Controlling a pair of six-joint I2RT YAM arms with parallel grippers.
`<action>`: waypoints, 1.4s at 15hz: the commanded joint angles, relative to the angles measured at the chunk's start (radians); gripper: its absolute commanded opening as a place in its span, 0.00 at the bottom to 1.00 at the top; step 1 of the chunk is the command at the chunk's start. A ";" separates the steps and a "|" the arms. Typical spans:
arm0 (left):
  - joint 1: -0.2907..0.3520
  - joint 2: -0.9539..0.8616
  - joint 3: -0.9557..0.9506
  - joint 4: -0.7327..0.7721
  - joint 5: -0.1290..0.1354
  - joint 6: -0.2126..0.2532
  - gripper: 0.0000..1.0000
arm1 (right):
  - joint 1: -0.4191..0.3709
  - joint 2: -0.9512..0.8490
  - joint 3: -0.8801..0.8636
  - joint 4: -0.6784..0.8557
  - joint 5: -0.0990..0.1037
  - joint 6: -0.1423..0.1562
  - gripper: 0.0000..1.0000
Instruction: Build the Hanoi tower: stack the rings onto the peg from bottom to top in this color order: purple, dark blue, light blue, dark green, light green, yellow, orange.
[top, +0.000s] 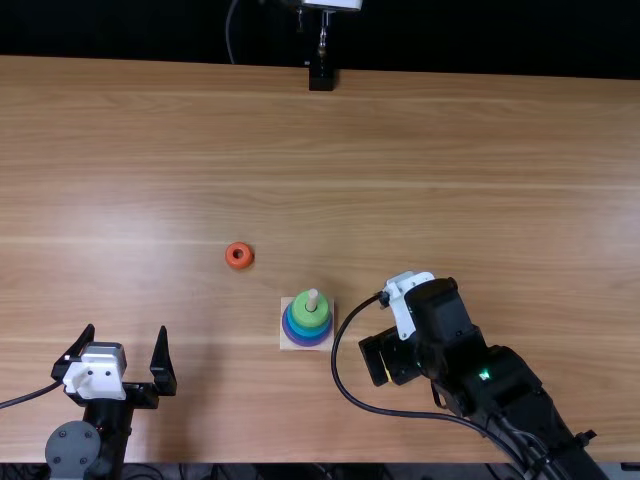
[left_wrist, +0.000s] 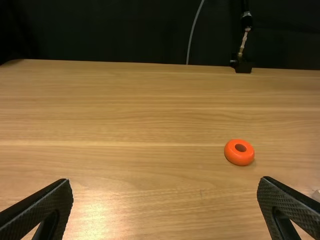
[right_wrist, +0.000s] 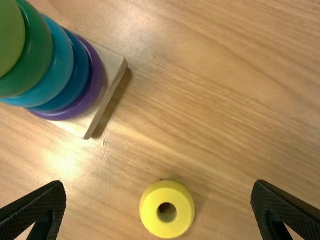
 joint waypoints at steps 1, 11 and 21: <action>-0.001 -0.012 -0.063 -0.023 -0.006 0.007 1.00 | -0.012 -0.009 -0.036 -0.045 -0.007 0.007 1.00; -0.001 -0.012 -0.063 -0.023 -0.006 0.007 1.00 | 0.000 0.161 -0.023 -0.089 -0.005 0.011 1.00; -0.001 -0.012 -0.063 -0.023 -0.006 0.007 1.00 | 0.060 0.270 0.029 -0.078 0.054 0.015 1.00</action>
